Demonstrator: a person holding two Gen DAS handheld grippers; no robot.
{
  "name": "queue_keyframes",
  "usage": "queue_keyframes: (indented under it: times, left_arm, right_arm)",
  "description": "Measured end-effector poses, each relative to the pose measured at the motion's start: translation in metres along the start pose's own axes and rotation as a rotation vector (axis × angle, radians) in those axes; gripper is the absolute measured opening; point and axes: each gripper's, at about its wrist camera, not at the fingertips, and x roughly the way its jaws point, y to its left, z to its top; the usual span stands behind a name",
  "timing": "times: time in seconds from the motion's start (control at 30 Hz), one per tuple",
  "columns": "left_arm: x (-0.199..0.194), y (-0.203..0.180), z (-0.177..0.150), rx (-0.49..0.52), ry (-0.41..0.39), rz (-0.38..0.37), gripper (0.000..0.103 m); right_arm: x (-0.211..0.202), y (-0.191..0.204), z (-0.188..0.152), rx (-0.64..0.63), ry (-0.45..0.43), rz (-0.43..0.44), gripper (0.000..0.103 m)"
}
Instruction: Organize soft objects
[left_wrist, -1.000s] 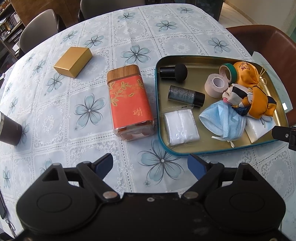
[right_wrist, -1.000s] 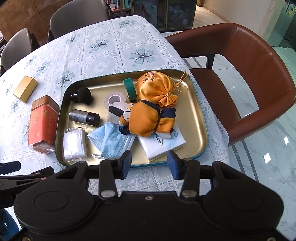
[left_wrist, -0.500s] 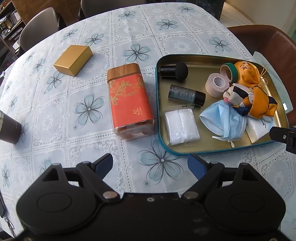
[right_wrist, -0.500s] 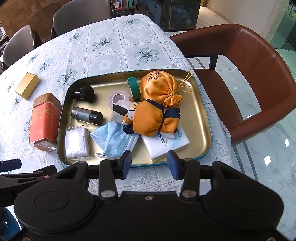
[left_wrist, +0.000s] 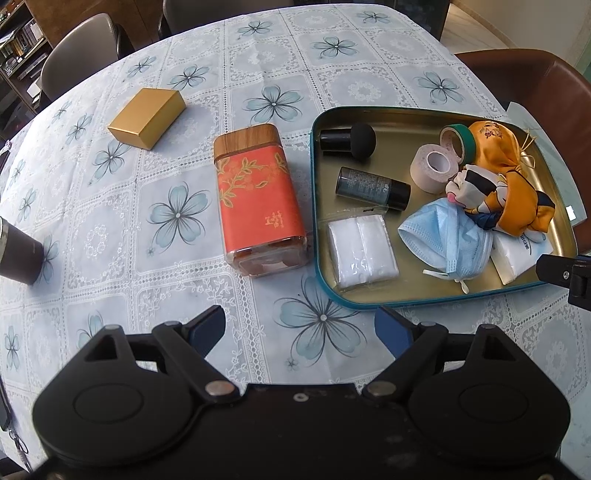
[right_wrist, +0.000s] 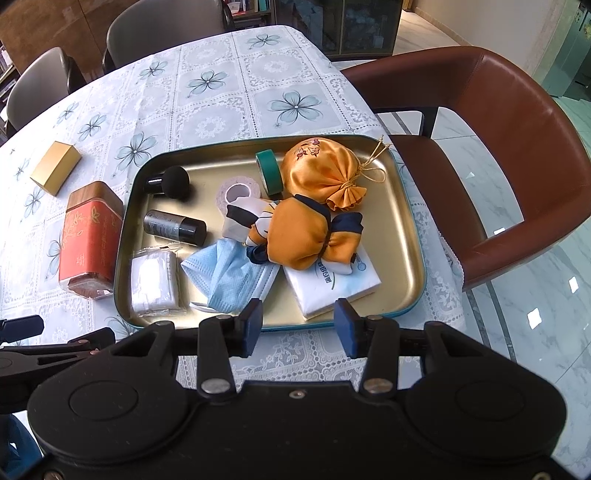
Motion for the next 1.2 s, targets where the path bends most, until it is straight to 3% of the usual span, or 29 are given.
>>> queue_keyframes:
  times: [1.2]
  left_arm:
    - [-0.0006, -0.0059, 0.0028, -0.007, 0.006, -0.006, 0.088]
  right_arm:
    - [0.0008, -0.002, 0.0013, 0.0, 0.005, -0.003, 0.046]
